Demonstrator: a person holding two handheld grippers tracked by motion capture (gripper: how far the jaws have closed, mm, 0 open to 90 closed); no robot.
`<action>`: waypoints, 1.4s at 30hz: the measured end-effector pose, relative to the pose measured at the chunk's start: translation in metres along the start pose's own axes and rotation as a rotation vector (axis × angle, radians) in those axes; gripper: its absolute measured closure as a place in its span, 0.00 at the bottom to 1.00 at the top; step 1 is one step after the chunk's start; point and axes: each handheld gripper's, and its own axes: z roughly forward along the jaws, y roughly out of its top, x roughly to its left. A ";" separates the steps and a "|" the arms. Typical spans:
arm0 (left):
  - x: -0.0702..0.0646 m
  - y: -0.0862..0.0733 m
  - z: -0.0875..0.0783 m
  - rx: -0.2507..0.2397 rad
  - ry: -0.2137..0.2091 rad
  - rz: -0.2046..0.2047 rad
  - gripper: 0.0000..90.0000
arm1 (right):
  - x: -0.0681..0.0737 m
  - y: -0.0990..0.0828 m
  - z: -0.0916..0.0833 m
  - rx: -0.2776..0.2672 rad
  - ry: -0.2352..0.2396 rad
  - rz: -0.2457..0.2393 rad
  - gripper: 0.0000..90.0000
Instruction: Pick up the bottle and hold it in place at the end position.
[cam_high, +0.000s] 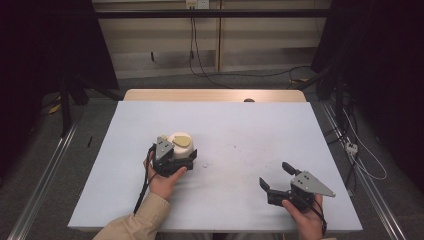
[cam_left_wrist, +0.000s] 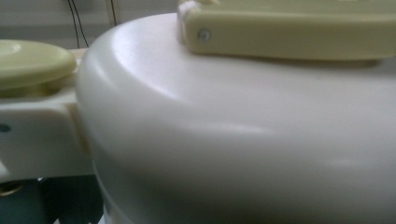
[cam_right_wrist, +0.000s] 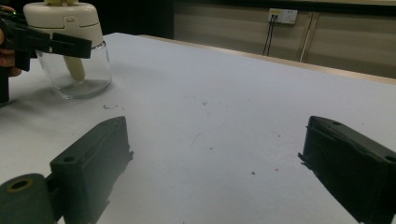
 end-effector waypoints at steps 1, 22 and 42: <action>0.000 0.001 0.000 -0.005 -0.003 -0.003 0.06 | 0.000 0.000 0.000 -0.001 0.000 0.001 0.07; -0.001 0.020 0.003 -0.043 -0.074 0.006 0.06 | -0.001 0.000 0.000 0.001 -0.001 -0.004 0.08; -0.009 0.027 0.016 -0.042 -0.100 0.001 0.07 | -0.001 0.000 0.000 0.002 -0.002 -0.005 0.08</action>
